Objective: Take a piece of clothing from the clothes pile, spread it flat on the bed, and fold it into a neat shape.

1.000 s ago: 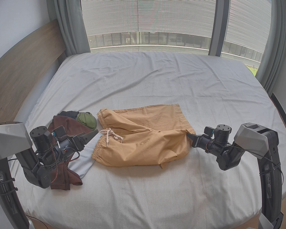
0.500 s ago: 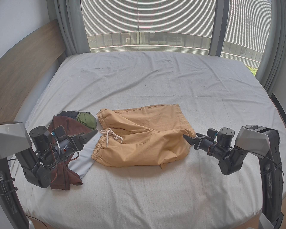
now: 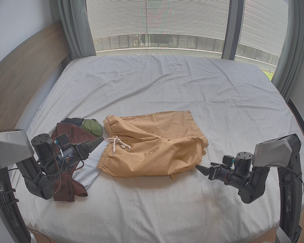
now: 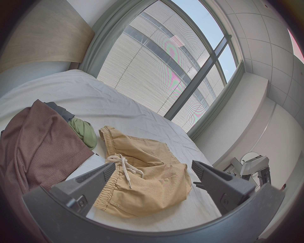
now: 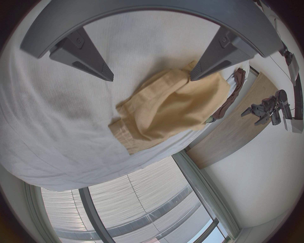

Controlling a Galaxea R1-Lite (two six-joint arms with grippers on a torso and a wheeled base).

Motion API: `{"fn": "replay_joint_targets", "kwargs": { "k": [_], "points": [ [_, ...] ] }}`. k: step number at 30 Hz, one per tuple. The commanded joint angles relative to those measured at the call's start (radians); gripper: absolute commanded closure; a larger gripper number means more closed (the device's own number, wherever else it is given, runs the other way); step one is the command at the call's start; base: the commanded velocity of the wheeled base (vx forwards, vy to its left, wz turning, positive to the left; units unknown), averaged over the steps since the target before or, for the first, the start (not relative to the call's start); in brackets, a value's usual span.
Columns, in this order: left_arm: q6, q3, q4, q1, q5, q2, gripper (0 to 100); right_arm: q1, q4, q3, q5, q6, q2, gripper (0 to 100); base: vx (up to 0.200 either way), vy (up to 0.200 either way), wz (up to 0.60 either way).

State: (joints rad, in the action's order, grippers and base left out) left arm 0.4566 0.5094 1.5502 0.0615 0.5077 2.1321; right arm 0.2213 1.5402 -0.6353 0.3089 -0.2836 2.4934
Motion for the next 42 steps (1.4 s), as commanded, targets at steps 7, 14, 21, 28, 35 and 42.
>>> {"fn": "replay_joint_targets", "kwargs": {
  "k": [7,14,21,28,35,42],
  "points": [
    [0.001,0.000,0.001,0.000,0.000,0.000,0,0.089,0.001,0.031,0.006,0.006,0.074,0,0.000,0.000,0.00],
    [0.001,0.000,0.001,0.001,0.000,0.000,0,0.174,0.000,-0.027,0.012,0.006,0.085,0,0.000,0.000,0.00],
    [0.001,0.000,0.001,0.003,0.000,0.000,0,0.211,-0.011,-0.130,0.013,0.006,0.159,0,0.000,0.000,0.00],
    [0.001,0.000,0.002,0.001,0.000,-0.001,0,0.242,-0.091,-0.213,0.013,0.006,0.167,0,0.000,0.000,0.00],
    [0.001,0.000,0.002,0.001,0.000,-0.006,0,0.244,-0.126,-0.259,0.015,0.003,0.170,0,0.000,0.000,0.00],
    [0.001,0.000,0.001,0.003,0.000,-0.006,0,0.244,-0.149,-0.265,0.015,0.000,0.167,100,0.000,0.000,0.00]
  ]
}}
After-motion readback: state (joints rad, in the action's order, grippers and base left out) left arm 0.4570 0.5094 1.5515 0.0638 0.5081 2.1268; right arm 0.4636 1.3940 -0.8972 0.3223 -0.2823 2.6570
